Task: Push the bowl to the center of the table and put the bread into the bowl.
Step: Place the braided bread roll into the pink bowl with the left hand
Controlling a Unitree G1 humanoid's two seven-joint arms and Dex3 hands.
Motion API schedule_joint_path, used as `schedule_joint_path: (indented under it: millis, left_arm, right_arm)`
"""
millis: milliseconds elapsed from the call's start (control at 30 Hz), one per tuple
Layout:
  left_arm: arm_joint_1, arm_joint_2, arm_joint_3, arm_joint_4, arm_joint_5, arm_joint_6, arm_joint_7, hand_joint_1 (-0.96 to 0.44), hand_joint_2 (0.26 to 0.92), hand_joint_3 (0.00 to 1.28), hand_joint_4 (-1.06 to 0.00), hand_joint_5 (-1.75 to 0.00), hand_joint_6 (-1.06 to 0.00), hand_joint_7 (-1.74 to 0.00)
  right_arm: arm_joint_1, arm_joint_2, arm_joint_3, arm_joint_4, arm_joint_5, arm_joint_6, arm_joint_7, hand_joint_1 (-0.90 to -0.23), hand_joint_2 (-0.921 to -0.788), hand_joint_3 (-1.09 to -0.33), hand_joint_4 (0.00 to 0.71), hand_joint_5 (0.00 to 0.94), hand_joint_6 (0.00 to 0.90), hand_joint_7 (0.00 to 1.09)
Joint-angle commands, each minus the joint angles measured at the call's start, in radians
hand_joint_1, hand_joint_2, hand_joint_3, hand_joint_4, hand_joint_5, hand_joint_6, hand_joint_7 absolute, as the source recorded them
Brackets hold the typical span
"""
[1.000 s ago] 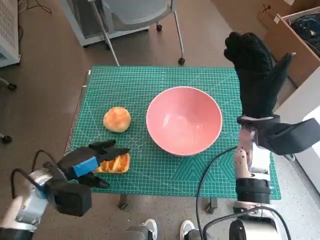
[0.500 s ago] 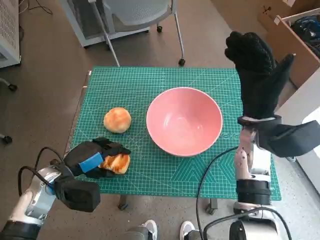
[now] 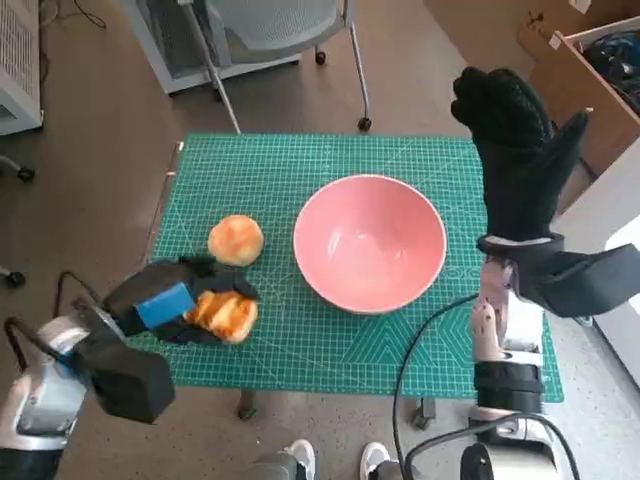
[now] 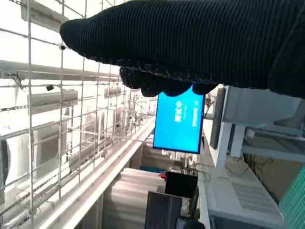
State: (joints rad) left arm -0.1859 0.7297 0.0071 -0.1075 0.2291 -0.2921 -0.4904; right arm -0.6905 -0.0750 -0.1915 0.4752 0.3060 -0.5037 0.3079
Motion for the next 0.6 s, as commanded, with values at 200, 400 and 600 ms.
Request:
schedule_joint_path:
  millis: [200,400,600]
  left_arm:
    - [-0.173,-0.092,0.005,-0.054,-0.049,0.068,0.041,0.0,0.909,0.02,-0.75,-1.12,-0.72,-1.06]
    - [-0.291,-0.198,-0.046,-0.053,-0.034,0.093,0.085,0.0,0.91,0.02,-0.74,-1.1,-0.72,-1.07]
    - [-0.396,-0.305,-0.121,0.055,-0.019,0.058,0.119,0.0,0.915,0.02,-0.73,-1.1,-0.71,-1.1]
  right_arm:
    - [0.002,0.001,0.006,0.064,-0.014,-0.024,0.011,-0.626,-0.921,-0.683,0.278,0.002,0.159,0.41]
    - [-0.004,0.001,0.013,0.091,-0.014,-0.034,0.024,-0.615,-0.921,-0.681,0.279,0.002,0.16,0.41]
    - [0.003,-0.004,0.023,0.079,-0.019,-0.022,0.03,-0.615,-0.921,-0.674,0.291,0.007,0.164,0.41]
